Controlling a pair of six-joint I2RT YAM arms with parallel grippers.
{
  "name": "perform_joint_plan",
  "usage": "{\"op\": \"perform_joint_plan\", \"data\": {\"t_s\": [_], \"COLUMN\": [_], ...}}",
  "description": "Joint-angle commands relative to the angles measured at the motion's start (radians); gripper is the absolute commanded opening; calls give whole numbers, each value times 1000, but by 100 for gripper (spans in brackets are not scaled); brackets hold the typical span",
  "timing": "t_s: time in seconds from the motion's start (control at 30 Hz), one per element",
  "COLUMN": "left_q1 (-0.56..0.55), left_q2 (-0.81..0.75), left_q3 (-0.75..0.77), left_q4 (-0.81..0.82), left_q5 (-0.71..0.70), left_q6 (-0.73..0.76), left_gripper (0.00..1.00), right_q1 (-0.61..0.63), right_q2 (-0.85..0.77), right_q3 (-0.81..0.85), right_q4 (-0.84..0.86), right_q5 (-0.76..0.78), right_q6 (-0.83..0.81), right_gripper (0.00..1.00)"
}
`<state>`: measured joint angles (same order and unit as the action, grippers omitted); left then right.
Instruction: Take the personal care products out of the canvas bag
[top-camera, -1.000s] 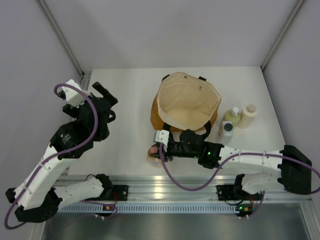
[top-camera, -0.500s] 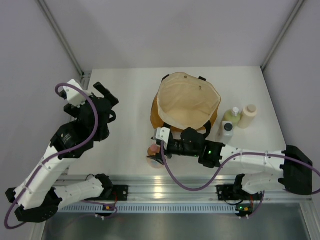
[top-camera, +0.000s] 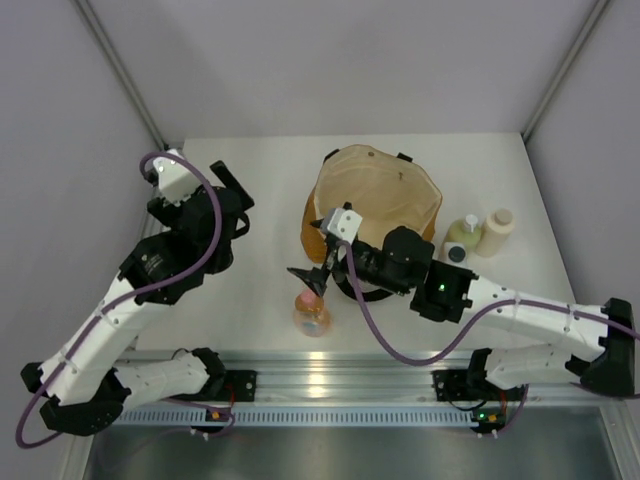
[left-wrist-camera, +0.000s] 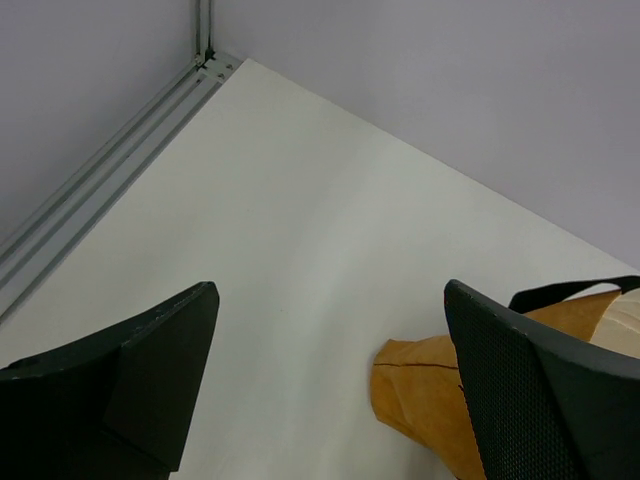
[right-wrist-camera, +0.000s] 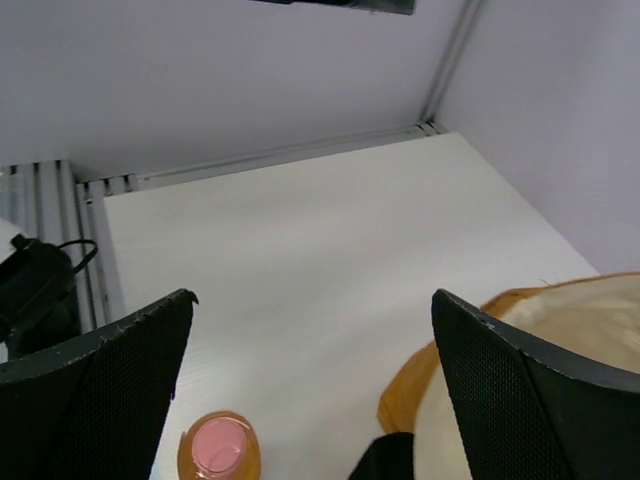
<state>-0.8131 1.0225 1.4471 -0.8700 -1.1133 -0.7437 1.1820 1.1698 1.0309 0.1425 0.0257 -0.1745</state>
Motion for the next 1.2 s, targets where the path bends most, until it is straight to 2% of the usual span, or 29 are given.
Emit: {"op": "perform_joint_plan", "data": {"t_s": [0.0,0.1,0.17,0.2,0.23,0.27,0.33,0.43,0.6,0.7,0.73,0.9,1.03,1.17], "left_q1": [5,23,109,159,280,342,473,554,577,577,577,574,574,574], "left_q2": [37,83,131,146,174,186,220,232,197,144,122,2,-76,-157], "left_q3": [68,113,168,186,206,225,275,320,320,337,329,230,116,-17], "left_q4": [12,12,11,11,-9,-26,-82,-130,-217,-274,-274,-276,-279,-276], "left_q5": [41,72,177,238,306,425,484,518,518,477,465,417,490,556], "left_q6": [59,110,167,182,194,196,208,240,274,287,285,291,264,187], "left_gripper": [98,98,98,98,98,98,98,98,98,98,98,98,98,98], "right_q1": [-47,-138,-233,-275,-312,-387,-439,-576,-873,-890,-895,-909,-907,-909], "right_q2": [-18,-35,-53,-61,-71,-103,-143,-197,-274,-315,-320,-380,-435,-522], "right_q3": [110,174,205,234,247,251,247,291,350,376,394,465,495,401], "right_q4": [-141,-250,-341,-380,-415,-461,-487,-625,-875,-961,-1048,-1218,-1313,-1350], "right_q5": [189,282,357,370,379,385,404,402,278,329,333,447,484,427], "right_q6": [24,119,226,263,294,323,314,310,290,315,329,337,333,323], "right_gripper": [100,100,99,99,100,99,100,100,100,99,99,100,99,99]}}
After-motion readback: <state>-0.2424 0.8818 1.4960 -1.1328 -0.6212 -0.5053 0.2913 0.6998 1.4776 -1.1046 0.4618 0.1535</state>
